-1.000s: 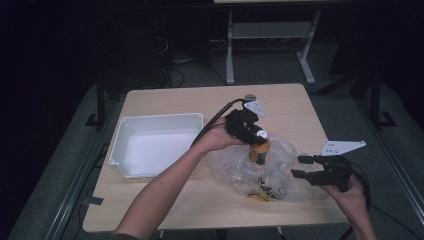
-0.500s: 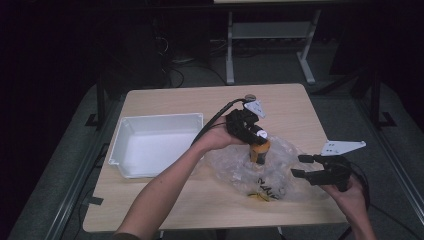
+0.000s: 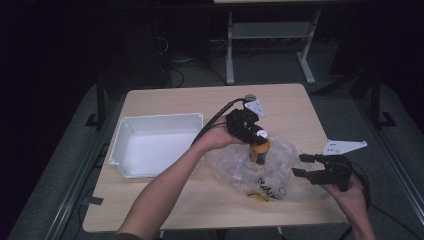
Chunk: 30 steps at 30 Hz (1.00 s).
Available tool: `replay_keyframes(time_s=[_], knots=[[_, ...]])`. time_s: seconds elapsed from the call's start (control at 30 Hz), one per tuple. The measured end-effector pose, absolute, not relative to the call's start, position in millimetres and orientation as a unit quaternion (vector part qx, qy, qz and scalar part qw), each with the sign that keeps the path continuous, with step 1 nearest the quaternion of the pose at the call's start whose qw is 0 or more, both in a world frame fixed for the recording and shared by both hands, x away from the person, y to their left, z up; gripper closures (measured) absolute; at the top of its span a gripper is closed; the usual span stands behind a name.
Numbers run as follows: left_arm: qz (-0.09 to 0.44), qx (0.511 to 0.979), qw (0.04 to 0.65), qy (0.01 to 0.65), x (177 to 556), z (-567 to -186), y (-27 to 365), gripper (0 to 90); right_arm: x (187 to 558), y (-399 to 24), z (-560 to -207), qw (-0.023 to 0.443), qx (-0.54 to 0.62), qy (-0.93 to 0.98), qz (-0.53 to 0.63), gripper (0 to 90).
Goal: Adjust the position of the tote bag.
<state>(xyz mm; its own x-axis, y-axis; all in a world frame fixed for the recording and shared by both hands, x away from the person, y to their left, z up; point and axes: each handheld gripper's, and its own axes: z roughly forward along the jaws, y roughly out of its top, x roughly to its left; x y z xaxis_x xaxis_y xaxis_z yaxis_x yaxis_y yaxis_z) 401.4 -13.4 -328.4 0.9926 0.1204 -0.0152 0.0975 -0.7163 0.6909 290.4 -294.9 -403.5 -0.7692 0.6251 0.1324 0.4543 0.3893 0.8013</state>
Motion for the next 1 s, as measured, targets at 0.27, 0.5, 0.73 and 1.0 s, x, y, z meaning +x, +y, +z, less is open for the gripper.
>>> replay_keyframes(time_s=[0.27,0.5,0.73,1.0], knots=[[0.017,0.924,0.379,0.055,398.4,-321.4,-14.7,58.8,291.1,-298.4,-404.2,0.097,0.332,0.825,0.447,36.9],[0.024,0.925,0.376,0.049,393.9,-312.0,-17.5,58.8,290.7,-300.4,-403.9,0.101,0.335,0.823,0.448,36.7],[0.029,0.926,0.373,0.044,389.5,-300.2,-18.9,58.8,289.8,-304.1,-401.3,0.105,0.335,0.819,0.454,35.5],[0.031,0.924,0.379,0.049,384.2,-287.9,-18.1,58.9,289.6,-306.8,-399.9,0.11,0.339,0.814,0.458,35.1]])
